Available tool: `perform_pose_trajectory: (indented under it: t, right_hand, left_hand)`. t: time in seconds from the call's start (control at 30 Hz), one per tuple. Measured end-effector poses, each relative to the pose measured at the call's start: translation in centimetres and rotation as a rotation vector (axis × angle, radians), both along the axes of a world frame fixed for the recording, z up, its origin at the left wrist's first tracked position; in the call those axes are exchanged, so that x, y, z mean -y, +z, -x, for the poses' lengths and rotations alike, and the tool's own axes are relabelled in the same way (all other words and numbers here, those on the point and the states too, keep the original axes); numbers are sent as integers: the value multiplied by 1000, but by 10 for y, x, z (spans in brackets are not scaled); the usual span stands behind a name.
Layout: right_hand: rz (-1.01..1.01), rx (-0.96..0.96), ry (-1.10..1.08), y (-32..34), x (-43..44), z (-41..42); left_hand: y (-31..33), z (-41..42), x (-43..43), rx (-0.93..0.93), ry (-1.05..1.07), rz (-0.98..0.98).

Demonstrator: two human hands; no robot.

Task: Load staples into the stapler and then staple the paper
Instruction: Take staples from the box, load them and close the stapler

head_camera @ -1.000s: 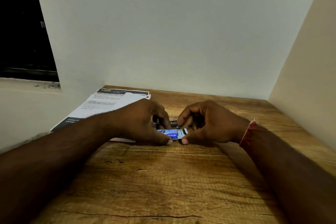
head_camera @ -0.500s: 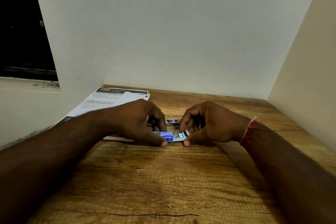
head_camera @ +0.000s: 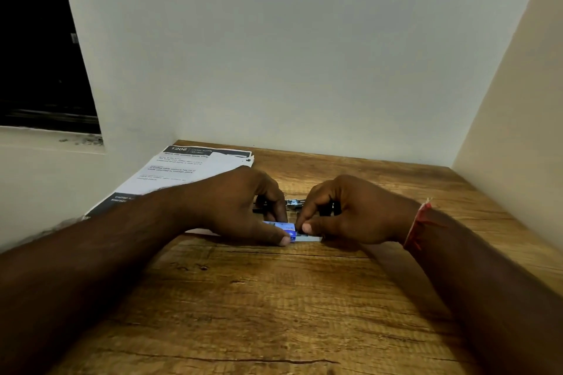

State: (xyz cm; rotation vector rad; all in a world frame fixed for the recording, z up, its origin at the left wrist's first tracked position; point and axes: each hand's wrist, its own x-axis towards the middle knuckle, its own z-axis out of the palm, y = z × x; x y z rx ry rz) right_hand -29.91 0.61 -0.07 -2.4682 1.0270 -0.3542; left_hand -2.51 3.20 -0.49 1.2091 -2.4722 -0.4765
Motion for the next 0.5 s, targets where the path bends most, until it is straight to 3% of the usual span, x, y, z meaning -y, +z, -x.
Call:
perform_pose_trajectory:
  t: [0.5]
  right_hand:
    - [120, -95, 15, 3, -3, -4]
  left_hand:
    - [-2, -2, 3, 5, -4, 7]
